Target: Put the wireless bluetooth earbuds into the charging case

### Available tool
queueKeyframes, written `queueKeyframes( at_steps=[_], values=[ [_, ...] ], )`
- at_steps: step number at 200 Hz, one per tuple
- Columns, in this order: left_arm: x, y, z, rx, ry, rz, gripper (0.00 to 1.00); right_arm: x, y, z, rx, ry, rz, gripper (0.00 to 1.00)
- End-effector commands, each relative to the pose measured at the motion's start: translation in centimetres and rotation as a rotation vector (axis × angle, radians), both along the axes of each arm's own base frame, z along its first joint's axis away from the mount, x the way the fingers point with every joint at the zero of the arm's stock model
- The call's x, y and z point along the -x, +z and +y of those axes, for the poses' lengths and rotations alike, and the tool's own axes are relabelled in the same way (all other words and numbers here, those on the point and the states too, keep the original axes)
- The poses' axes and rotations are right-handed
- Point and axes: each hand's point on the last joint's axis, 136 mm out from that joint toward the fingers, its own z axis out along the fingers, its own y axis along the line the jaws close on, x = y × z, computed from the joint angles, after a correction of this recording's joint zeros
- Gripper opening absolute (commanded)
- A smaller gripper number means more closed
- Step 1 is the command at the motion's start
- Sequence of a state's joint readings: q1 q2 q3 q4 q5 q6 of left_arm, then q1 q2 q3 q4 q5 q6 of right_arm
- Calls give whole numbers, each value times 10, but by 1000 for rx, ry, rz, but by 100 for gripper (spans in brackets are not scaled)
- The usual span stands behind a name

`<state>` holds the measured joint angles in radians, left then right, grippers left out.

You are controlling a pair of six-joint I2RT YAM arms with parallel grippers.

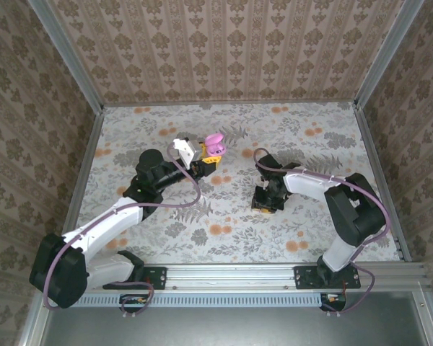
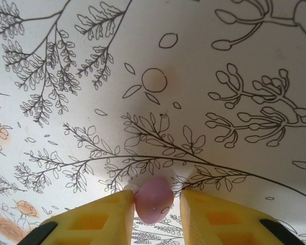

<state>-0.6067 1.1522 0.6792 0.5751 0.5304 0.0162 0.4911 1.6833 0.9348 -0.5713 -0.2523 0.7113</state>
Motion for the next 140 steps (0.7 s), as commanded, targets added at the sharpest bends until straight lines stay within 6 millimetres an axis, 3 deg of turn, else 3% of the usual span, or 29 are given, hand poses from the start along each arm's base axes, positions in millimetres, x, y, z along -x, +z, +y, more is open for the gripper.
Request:
queueKeyframes(
  at_steps=[1,140],
  values=[
    [1,23,-1,38,-16,-48,24,-9,-1,11,-22,14,-16,32],
    [0,22,-3,37,-22,-43,24,-15,-2,8,20,17,-15,27]
  ],
)
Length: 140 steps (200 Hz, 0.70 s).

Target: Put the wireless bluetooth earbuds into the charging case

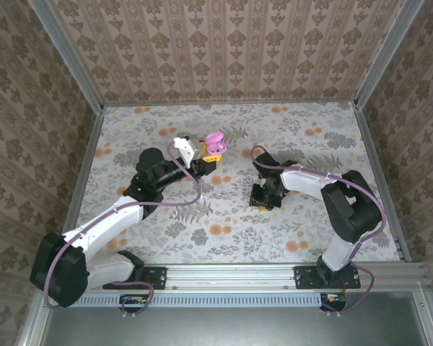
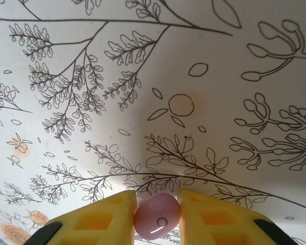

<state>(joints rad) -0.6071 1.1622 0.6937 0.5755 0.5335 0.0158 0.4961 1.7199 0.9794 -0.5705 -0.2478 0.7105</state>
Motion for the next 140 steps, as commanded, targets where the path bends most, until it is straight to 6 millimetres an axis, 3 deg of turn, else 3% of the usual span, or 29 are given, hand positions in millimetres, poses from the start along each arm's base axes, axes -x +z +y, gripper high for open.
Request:
queueKeyframes(
  at_steps=[1,41,72,96,140],
  values=[
    [2,19,-1,34,-18,-39,24,-4,-3,1,20,12,-6,27],
    [2,18,-1,33,-14,-37,24,-4,3,0,22,37,-27,27],
    [2,18,-2,30,-19,-39,24,-6,20,-1,13,86,-86,27],
    [2,13,-4,17,-32,-27,24,-12,47,1,-9,128,-171,27],
    [1,0,-9,-7,-54,5,24,-19,116,7,-74,204,-333,28]
  ],
)
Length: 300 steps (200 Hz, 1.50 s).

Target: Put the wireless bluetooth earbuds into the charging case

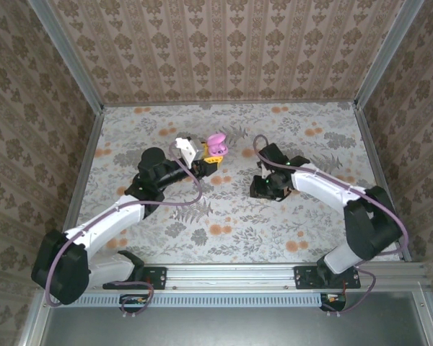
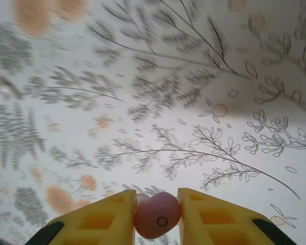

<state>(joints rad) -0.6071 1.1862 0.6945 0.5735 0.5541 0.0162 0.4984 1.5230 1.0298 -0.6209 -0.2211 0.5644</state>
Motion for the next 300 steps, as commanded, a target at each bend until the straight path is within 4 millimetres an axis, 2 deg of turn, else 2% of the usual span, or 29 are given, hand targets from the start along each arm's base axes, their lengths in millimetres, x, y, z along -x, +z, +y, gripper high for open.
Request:
queueKeyframes(
  at_steps=[1,20,23,30,65,87,115,144,231,235,245,300],
  values=[
    [1,9,-5,8,-34,-15,24,-3,46,3,-20,73,-105,28],
    [1,0,-10,-14,-56,7,24,-4,75,8,-59,109,-166,28],
    [1,-1,-10,-16,-58,8,24,-3,88,8,-75,113,-199,28],
    [0,-4,-12,-21,-64,15,24,-3,102,9,-95,127,-231,27],
    [6,-14,-22,-47,-126,31,24,6,162,18,-182,218,-347,28],
    [11,-18,-28,-64,-170,38,24,11,190,23,-219,262,-400,27],
    [16,-21,-36,-84,-211,43,24,11,212,29,-248,301,-448,28],
    [20,-21,-41,-99,-235,38,24,8,221,37,-255,330,-465,28],
    [24,-18,-47,-100,-256,39,24,4,224,59,-229,415,-466,28],
    [24,-19,-47,-101,-257,42,24,1,216,61,-222,416,-445,28],
    [24,-18,-47,-101,-260,41,24,0,212,64,-219,422,-433,27],
    [25,-16,-48,-99,-266,37,24,-4,209,70,-201,431,-434,27]
  ],
)
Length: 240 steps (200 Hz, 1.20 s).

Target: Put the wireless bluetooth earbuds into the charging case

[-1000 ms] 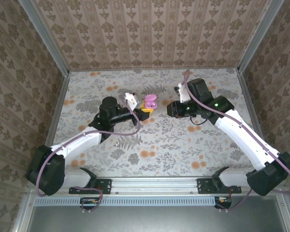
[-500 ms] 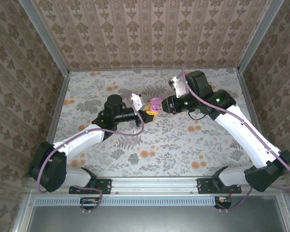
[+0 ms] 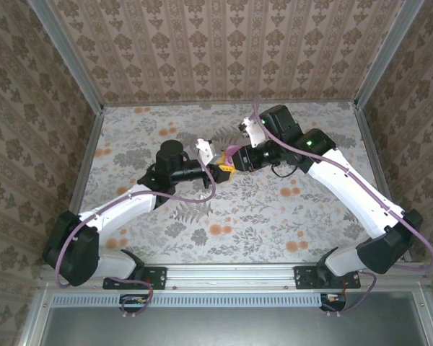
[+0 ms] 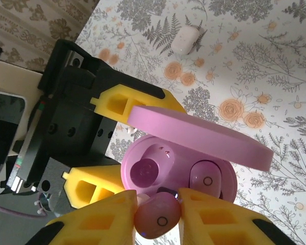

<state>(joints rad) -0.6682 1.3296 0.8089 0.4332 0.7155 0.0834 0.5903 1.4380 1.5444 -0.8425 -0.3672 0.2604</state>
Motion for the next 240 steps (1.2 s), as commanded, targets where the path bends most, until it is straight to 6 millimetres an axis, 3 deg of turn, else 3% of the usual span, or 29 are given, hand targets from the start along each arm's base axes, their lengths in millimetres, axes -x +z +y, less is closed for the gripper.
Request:
queueKeyframes(
  at_steps=[1,240],
  values=[
    [5,14,-6,16,-43,-40,24,-1,9,1,9,10,-26,27],
    [8,22,-6,34,-60,-39,24,-10,0,7,13,-16,-68,26]
  ],
)
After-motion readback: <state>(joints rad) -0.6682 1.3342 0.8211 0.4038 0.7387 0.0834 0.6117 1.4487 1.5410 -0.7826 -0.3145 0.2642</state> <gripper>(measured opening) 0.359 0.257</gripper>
